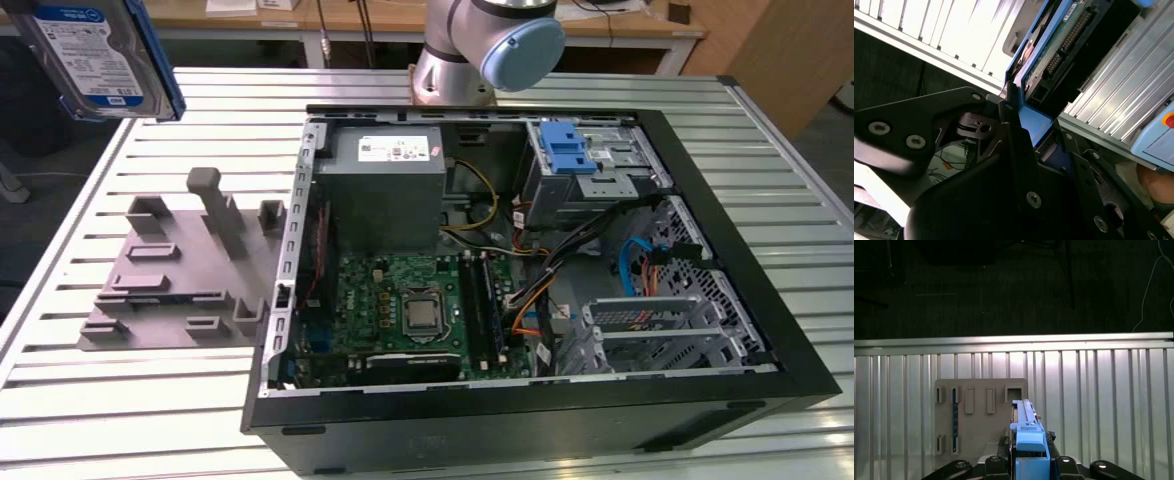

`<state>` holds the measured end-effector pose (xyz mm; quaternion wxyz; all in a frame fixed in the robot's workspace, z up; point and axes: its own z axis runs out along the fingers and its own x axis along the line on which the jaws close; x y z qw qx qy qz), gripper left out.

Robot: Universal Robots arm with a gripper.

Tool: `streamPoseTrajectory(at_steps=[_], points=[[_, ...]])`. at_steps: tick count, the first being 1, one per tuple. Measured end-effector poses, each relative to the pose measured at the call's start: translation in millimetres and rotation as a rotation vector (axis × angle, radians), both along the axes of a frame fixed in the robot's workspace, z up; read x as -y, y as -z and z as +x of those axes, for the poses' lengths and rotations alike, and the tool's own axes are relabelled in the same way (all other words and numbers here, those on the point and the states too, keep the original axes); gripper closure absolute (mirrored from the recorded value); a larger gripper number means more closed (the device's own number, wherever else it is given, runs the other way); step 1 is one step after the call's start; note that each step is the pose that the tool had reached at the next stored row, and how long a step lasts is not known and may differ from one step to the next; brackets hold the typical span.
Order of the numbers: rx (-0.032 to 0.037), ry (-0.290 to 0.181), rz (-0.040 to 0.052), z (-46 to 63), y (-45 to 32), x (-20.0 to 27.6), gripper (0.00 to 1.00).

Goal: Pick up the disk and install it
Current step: 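Pick up the disk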

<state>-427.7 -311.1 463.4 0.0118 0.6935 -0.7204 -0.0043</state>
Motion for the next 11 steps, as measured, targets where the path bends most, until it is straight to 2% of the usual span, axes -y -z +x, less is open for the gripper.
streamPoseTrajectory(at_steps=[4,9,11], points=[[-0.0001,0.0,-0.0001,0.0,-1.4,0.8,0.64],[0.0001,0.0,-0.0001,0.0,-1.5,6.5,0.64],[0.0,0.0,-0.0001,0.0,-2.4,7.4,0.64]])
